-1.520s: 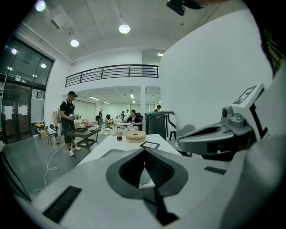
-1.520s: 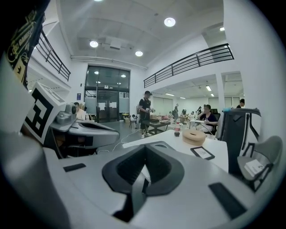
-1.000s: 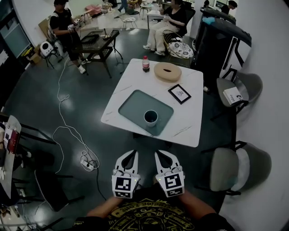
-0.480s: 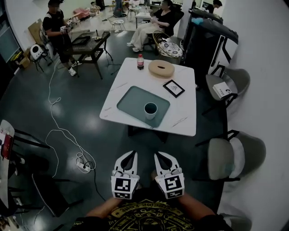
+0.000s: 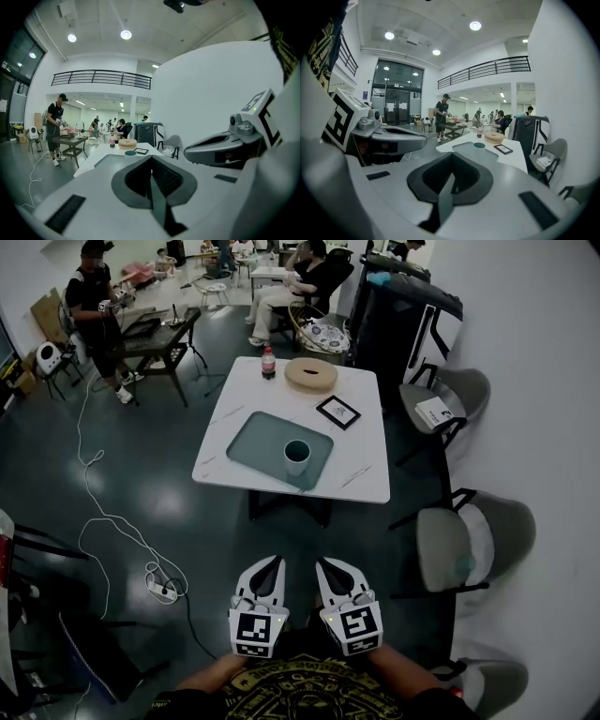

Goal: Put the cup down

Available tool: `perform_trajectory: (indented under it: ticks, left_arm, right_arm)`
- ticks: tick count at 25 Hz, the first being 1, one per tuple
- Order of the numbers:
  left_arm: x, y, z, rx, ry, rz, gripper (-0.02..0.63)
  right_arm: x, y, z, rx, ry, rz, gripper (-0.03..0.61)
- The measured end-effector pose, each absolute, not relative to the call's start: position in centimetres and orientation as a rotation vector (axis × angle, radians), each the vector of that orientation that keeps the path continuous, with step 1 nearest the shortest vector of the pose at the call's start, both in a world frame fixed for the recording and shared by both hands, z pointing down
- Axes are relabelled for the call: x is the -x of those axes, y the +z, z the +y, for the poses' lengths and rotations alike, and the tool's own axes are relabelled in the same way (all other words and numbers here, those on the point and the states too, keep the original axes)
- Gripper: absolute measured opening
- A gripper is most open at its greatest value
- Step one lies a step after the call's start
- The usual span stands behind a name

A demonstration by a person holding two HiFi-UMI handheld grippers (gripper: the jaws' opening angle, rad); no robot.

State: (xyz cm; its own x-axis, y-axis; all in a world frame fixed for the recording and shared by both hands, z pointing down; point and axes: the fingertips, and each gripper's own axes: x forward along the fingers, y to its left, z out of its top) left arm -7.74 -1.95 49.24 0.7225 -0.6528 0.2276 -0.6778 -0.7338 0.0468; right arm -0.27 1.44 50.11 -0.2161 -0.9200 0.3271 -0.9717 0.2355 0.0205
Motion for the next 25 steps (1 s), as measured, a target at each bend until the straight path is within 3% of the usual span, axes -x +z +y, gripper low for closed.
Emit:
perform_trajectory:
  ticks: [25]
  left_arm:
    - [-0.2, 49.6, 3.3, -2.789, 0.356, -1.046, 0.011]
  right_arm:
    - [-6.4, 51.1, 7.3, -1.687, 0.278, -2.295, 0.006]
